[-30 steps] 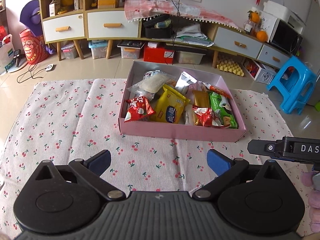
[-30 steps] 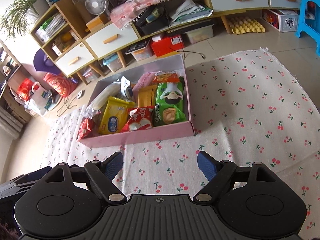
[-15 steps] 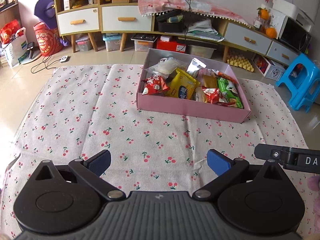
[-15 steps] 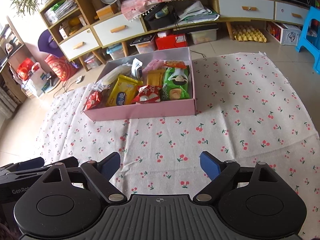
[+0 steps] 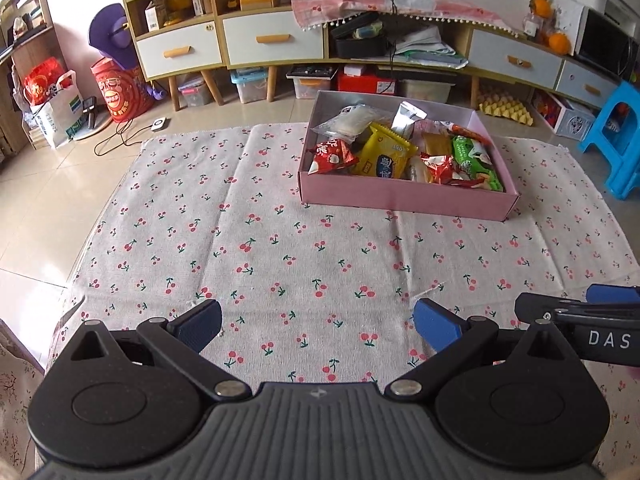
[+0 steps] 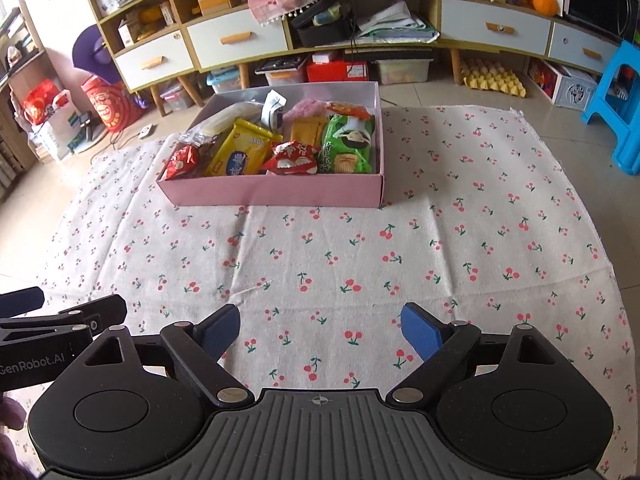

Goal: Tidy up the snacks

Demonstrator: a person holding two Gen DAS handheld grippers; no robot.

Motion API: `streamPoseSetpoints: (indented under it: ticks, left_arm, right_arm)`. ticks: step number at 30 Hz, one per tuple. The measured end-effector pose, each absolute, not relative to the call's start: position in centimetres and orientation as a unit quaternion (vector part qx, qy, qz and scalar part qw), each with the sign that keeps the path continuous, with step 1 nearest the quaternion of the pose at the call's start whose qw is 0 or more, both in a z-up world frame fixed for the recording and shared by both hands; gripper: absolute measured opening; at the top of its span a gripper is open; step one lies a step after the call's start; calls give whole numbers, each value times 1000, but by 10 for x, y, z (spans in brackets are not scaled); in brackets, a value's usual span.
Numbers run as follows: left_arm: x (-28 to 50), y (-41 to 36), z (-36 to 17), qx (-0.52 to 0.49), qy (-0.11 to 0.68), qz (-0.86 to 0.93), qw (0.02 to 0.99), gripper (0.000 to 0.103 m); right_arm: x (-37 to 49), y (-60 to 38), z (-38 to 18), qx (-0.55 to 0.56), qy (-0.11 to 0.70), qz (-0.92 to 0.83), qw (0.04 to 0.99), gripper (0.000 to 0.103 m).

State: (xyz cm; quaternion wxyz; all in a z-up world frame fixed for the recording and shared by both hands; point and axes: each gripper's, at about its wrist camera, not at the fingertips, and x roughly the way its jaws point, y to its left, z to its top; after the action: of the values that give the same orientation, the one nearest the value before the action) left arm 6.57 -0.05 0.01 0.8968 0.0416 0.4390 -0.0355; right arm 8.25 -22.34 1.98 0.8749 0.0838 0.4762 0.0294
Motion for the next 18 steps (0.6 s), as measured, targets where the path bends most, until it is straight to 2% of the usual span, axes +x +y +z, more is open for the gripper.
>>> streamPoseSetpoints:
  ticks: [18]
  left_arm:
    - [58, -7, 1, 58, 441, -33, 895, 103]
  right_arm:
    - [81, -220, 20, 68, 478, 31, 875, 90]
